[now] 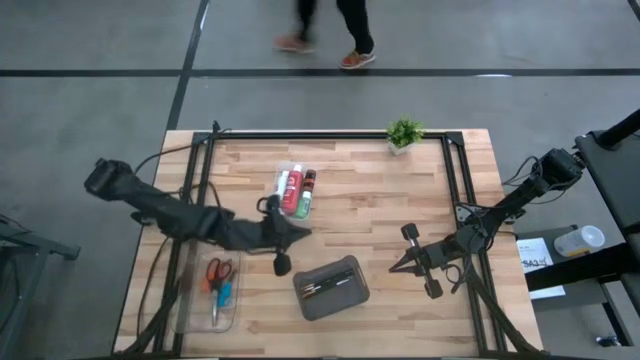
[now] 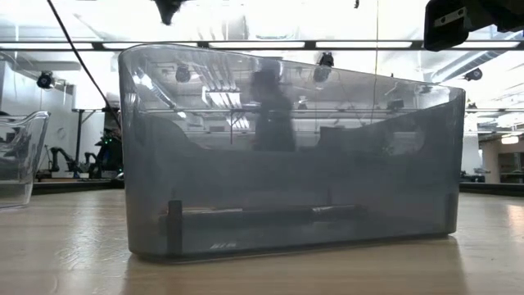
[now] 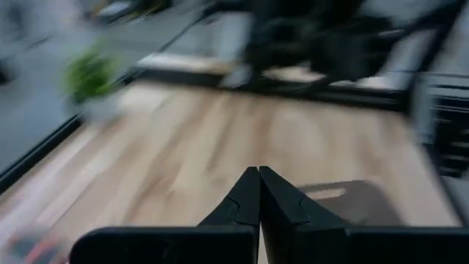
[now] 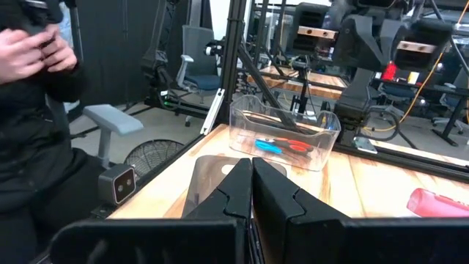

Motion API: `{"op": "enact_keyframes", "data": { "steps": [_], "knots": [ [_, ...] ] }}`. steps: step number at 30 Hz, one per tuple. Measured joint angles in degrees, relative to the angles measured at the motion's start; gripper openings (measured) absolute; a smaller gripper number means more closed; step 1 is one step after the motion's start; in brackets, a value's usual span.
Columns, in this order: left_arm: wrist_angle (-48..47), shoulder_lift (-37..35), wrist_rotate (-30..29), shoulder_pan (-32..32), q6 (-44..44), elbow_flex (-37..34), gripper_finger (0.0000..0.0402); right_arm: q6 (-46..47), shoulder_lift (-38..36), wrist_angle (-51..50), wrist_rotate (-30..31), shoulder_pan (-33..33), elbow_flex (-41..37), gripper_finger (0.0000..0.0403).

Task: Pick & Place Paint Supplies
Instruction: Return to Home Position

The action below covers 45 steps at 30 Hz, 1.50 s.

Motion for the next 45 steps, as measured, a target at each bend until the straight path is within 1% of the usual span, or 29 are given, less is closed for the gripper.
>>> {"op": "enact_keyframes", "data": {
  "steps": [3,5,7,9,12,14,16,18,21,24,28,30,32,36,41,45],
  "knots": [
    [11.98,0.04,11.91,4.33,7.87,-3.72,0.0002,0.0,0.0,0.0,0.0,-0.02,0.0,0.0008],
    [18.65,0.15,18.73,7.06,9.89,-6.31,0.0001,0.0,0.0,0.0,0.0,-0.02,0.0,0.0008],
    [23.18,0.25,25.77,9.68,12.12,-8.8,0.0001,0.0,0.0,0.0,0.0,-0.02,0.0,0.0008],
    [26.29,0.26,33.23,12.03,15.35,-10.83,0.0001,0.0,0.0,-0.01,0.0,-0.02,0.01,0.0008],
    [28.75,0.24,43.34,15.18,22.9,-13.32,0.0001,0.0,0.0,0.0,0.0,-0.02,0.0,0.0008],
    [28.95,0.24,48.41,17.06,27.88,-14.55,0.0001,0.0,0.0,-0.02,0.0,-0.02,0.0,0.0008],
    [29.03,0.24,51.28,18.67,31.48,-15.73,0.0,0.0,0.0,-0.02,0.0,-0.02,0.0,0.0008],
    [29.0,0.24,51.73,19.87,32.13,-16.99,0.0,0.0,0.0,0.0,0.0,-0.02,0.0,0.0008],
    [28.99,0.04,51.73,21.8,30.86,-18.75,0.0,0.0,0.0,0.0,0.0,-0.09,0.0,0.0008],
    [29.57,-1.51,51.31,23.61,27.15,-19.98,0.0,0.0,0.0,-0.01,0.0,-0.07,0.0,0.0008],
    [34.34,-5.78,49.79,24.13,20.73,-21.42,0.0,-0.02,0.0,0.0,0.0,-0.07,0.0,0.0008],
    [33.8,-8.81,48.42,24.11,20.85,-22.64,0.0,-0.01,0.0,-0.02,0.0,-0.07,0.0,0.0008],
    [33.41,-12.39,47.49,24.13,22.73,-24.61,0.0,0.0,0.0,-0.02,0.0,-0.07,0.01,0.0008],
    [33.39,-21.11,47.25,24.11,25.55,-30.39,0.0002,0.0,0.01,-0.02,0.0,-0.07,0.01,0.0008],
    [33.57,-32.3,47.25,24.11,27.33,-37.96,0.0022,0.0,0.01,0.0,0.0,-0.04,0.01,0.0008],
    [33.63,-39.43,47.25,24.11,29.86,-43.77,0.0032,0.0,0.02,-0.02,0.0,-0.04,0.0,0.0008]
  ]
}}
